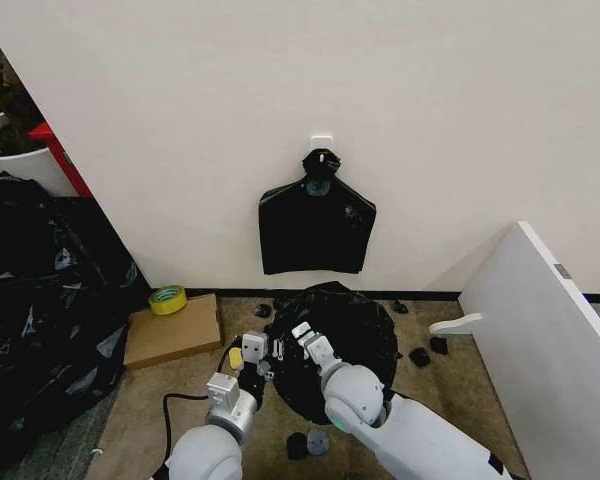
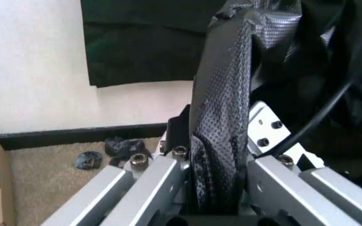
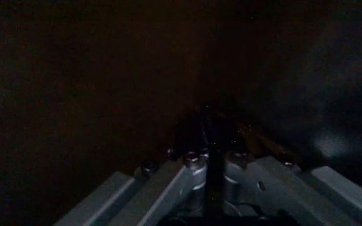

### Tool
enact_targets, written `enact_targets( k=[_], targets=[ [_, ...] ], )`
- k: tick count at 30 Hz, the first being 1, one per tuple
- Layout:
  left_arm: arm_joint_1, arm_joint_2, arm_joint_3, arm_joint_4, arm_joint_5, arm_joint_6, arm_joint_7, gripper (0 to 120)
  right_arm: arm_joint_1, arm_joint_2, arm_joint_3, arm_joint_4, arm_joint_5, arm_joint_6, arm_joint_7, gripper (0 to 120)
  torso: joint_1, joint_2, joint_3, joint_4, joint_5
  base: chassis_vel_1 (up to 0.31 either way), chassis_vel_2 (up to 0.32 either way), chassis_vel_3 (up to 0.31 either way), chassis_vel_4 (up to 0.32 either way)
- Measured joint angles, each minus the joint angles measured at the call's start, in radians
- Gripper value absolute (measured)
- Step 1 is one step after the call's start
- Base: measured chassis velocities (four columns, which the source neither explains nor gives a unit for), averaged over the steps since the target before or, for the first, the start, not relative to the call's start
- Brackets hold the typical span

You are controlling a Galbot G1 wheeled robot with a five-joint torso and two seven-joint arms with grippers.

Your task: Place the garbage bag over the trash bin.

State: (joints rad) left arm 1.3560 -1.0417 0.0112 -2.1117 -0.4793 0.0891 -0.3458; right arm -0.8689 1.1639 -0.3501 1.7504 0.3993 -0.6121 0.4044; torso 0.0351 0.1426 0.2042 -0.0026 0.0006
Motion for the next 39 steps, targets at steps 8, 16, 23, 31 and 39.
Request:
enact_targets(
  k=[8, 16, 23, 31, 39],
  targets=[
    [-0.010, -0.001, 0.003, -0.001, 0.004, 0.003, 0.011, 1, -0.031, -0.021, 0.005, 0.038, 0.010, -0.047, -0.002, 0, 0.000, 0.000, 0.000, -0.0001, 0.0000, 0.000, 0.000, 0.000, 0.000],
    [-0.001, -0.001, 0.011, -0.009, 0.012, 0.007, 0.023, 1, -0.014, 0.003, 0.005, 0.000, -0.018, 0.024, 0.026, 0, 0.000, 0.000, 0.000, 0.0000, 0.0001, 0.000, 0.000, 0.000, 0.000],
    [0.004, -0.001, 0.011, -0.010, 0.012, 0.007, 0.027, 1, -0.021, 0.002, 0.007, 0.011, 0.029, 0.034, 0.043, 0, 0.000, 0.000, 0.000, 0.0000, 0.0000, 0.000, 0.000, 0.000, 0.000],
    [0.000, -0.004, -0.002, 0.003, -0.010, 0.010, 0.007, 1, -0.067, -0.031, 0.038, 0.111, 0.040, 0.033, 0.021, 0, 0.000, 0.000, 0.000, 0.0001, 0.0001, 0.000, 0.000, 0.000, 0.000],
    [-0.041, -0.054, -0.054, 0.058, -0.233, 0.085, -0.092, 1, -0.209, -0.162, 0.145, 0.354, 0.093, 0.050, -0.027, 26, 0.000, 0.000, 0.000, -0.0002, 0.0002, 0.000, 0.000, 0.000, 0.000]
  ],
)
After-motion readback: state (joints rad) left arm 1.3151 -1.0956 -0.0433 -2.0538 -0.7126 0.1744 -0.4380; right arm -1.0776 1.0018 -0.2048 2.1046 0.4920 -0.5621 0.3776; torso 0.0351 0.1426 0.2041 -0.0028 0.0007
